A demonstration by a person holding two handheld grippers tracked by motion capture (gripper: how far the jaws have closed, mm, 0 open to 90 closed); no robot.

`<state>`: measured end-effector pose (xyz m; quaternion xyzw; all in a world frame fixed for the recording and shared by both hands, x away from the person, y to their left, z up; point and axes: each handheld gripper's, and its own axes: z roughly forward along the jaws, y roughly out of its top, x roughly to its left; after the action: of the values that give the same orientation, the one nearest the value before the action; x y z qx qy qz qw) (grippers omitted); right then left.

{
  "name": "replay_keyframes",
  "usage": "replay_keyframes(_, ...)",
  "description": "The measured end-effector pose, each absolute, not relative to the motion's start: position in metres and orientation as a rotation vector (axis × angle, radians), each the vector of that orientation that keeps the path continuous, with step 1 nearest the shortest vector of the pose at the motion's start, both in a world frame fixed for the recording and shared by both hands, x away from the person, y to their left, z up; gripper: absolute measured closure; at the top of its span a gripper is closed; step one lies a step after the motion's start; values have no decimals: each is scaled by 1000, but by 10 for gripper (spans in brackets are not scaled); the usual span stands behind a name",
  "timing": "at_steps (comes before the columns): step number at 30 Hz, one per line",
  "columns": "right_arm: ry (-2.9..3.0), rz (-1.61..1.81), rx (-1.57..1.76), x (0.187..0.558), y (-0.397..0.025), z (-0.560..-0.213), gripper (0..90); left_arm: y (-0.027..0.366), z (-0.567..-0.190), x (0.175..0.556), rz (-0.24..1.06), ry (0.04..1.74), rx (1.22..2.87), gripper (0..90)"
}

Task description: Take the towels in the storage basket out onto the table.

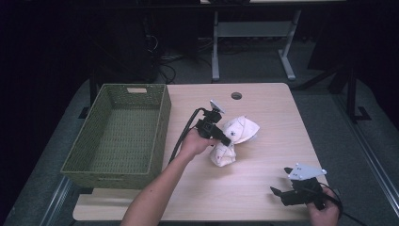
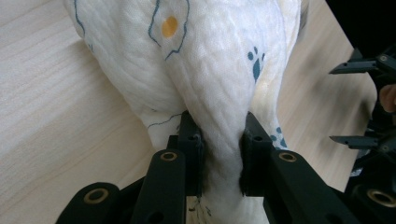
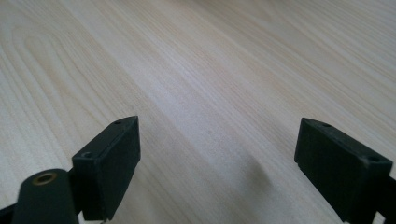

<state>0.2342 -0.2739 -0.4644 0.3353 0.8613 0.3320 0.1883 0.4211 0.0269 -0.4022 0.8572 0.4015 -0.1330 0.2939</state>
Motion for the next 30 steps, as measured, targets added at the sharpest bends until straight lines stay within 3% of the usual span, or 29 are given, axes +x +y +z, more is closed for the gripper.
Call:
replay_keyframes(22, 2409, 949, 968, 231, -273, -465, 140, 14, -426, 429, -382, 1107, 2262, 728)
replay_keyframes(30, 2403, 954, 980, 230, -274, -464, 140, 9, -428, 424, -380, 1101, 2236, 639)
